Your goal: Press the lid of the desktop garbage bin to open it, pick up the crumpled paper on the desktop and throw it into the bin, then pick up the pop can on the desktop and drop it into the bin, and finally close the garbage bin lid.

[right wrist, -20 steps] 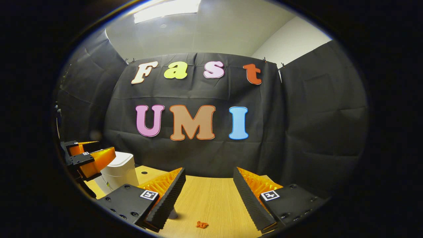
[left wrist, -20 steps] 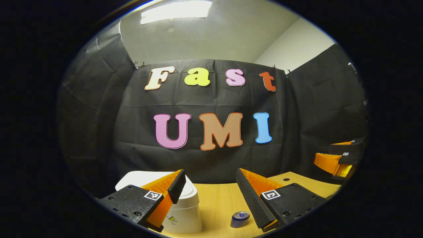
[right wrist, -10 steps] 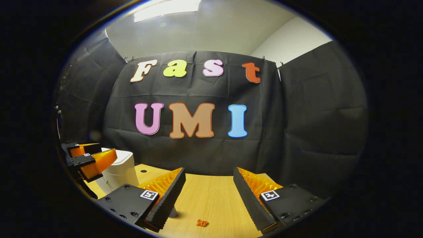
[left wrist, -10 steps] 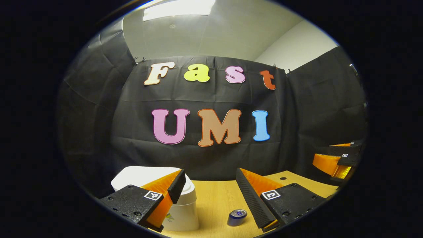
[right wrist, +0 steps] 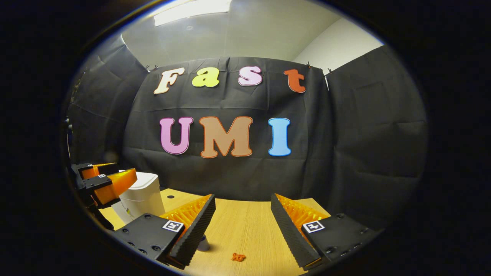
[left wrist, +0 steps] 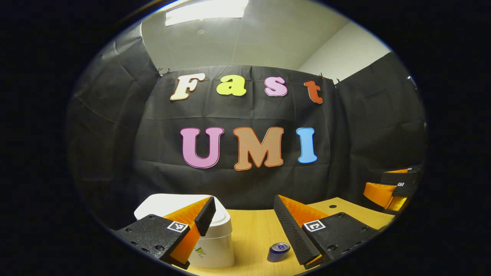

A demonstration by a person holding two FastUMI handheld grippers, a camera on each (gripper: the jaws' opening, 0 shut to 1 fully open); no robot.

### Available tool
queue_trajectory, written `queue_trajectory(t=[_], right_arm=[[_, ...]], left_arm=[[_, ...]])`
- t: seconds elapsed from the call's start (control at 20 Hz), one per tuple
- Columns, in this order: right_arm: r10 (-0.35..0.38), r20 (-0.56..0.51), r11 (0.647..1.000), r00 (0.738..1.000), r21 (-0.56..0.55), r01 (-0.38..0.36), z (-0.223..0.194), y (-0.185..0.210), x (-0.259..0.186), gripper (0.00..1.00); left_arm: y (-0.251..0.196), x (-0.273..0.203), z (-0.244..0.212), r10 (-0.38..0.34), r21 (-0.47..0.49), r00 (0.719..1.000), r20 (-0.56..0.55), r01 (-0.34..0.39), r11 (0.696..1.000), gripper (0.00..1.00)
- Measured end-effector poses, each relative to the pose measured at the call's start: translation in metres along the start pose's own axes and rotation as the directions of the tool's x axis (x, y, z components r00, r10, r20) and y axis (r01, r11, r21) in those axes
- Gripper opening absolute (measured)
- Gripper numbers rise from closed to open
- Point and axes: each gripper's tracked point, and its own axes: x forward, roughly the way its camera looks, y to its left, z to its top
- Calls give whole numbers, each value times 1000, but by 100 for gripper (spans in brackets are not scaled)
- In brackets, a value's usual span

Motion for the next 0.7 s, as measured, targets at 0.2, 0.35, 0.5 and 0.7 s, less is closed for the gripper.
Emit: queue_trajectory(t=[0.2,0.35,0.5,0.7], right_arm=[[31,-13,1000,999,2,-31,-5,1,1,96],[49,-19,999,999,12,-49,-5,-3,2,96],[63,-25,998,998,15,-62,-5,-5,3,96],[68,-23,998,997,20,-68,-1,-4,2,96]], left_arm=[[-4,-2,-1,1,13,1000,-4,-1,1000,93],[-5,-2,0,10,33,1000,-3,-10,999,93],[-1,-2,2,25,41,1000,3,-26,999,93],[0,-1,2,31,33,1000,2,-31,999,93]])
